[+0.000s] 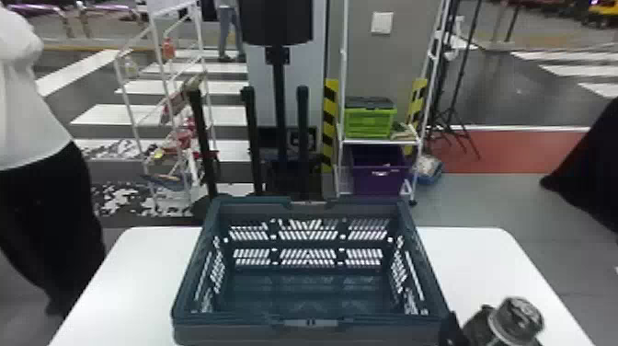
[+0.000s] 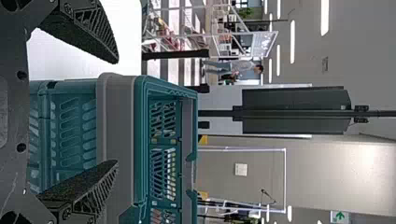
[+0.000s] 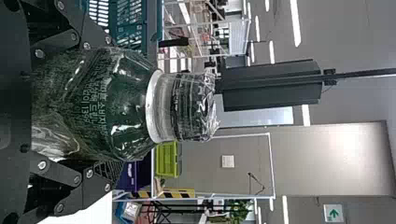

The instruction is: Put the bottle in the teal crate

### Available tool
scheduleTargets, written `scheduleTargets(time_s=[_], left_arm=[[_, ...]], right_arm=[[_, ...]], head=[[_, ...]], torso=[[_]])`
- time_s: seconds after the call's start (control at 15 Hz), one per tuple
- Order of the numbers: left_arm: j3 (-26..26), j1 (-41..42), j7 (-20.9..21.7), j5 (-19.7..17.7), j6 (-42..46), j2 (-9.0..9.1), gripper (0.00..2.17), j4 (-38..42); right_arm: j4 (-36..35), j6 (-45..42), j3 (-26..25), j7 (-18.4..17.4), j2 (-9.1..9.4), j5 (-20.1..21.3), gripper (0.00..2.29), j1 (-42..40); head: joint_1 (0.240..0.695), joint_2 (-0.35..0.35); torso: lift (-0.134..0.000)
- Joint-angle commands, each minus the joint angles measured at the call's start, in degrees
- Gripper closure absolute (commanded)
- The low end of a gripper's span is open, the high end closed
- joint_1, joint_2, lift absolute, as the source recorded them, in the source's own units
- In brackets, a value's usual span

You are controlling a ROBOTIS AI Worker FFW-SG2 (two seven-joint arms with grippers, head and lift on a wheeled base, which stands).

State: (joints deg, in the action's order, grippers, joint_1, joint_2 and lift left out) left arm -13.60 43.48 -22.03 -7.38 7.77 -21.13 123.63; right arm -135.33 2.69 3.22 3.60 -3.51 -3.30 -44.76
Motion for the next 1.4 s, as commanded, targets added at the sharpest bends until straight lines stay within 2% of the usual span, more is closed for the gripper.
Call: scheduleTargets(time_s=[0.0,0.13,0.33,0.6,0.87,1.0,1.13,1.33], left_arm=[[0.0,0.1,0.0,0.0,0.0,0.04,0.12,-0.3],[0.0,0.2,0.0,0.0,0.0,0.04,0.12,-0.6],[0.1,0.3,0.0,0.0,0.0,0.04,0.12,-0.9],[0.1,0.3,0.0,0.0,0.0,0.04,0.12,-0.9],[0.1,0.4,0.0,0.0,0.0,0.04,0.12,-1.2],[0.1,0.4,0.0,-0.1,0.0,0.04,0.12,-1.3],[0.2,0.4,0.0,-0.2,0.0,0.04,0.12,-1.3],[0.5,0.5,0.0,-0.2,0.0,-0.05,0.12,-1.1]], right_arm=[[-2.0,8.3,1.3,-0.3,-0.09,0.5,2.07,4.9],[-3.6,16.3,2.8,-0.6,-0.09,0.8,2.07,9.5],[-3.9,31.5,5.7,-3.2,-0.97,1.5,2.07,18.8],[1.0,48.4,10.3,-5.9,-1.49,1.2,2.07,33.2],[6.4,59.3,14.4,-6.6,-1.32,0.3,2.07,43.7],[11.2,62.3,16.0,-6.7,-0.70,-0.1,2.07,48.0],[16.6,62.3,16.3,-6.7,0.26,-0.8,2.07,51.7],[25.0,62.3,18.1,-6.7,0.70,-3.1,2.07,57.3]], head=[[0.499,0.000],[0.499,0.000],[0.499,0.000],[0.499,0.000],[0.499,0.000],[0.499,0.000],[0.499,0.000],[0.499,0.000]], torso=[[0.000],[0.000],[0.000],[0.000],[0.000],[0.000],[0.000],[0.000]])
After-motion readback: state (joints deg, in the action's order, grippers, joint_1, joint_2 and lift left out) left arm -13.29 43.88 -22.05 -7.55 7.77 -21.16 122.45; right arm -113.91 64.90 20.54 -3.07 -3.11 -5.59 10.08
